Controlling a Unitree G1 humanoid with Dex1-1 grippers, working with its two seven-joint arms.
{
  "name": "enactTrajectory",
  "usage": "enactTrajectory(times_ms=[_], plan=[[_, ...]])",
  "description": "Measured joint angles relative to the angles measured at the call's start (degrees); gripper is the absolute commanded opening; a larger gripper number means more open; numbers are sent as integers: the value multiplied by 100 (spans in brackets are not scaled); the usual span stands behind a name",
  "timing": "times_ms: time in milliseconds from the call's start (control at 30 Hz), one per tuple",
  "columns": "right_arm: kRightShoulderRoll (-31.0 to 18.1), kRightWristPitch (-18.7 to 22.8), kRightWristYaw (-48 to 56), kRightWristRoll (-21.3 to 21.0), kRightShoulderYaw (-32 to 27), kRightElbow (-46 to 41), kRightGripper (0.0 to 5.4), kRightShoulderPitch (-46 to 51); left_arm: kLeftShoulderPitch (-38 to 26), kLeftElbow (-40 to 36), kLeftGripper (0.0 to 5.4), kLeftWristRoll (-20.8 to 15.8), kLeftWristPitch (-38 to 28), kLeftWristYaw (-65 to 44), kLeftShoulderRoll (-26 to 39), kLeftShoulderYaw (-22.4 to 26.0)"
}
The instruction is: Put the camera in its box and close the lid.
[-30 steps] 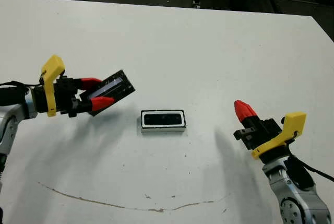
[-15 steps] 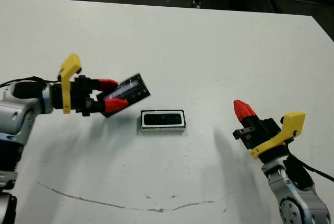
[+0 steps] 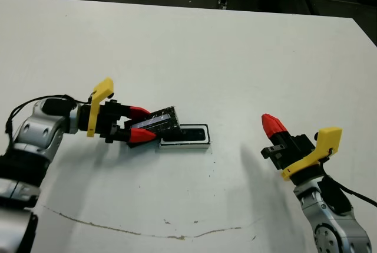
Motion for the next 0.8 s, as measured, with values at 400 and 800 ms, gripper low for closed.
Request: enactTrajectory(times_ms=[400,800], plan=[[1,-1,0,17,15,26,0,10,-2,-151,315,15,-69,-133,-161,-75],[0,0,-10,3,43,26,0,12,202,-678,315,29,115,103,-163,-103]])
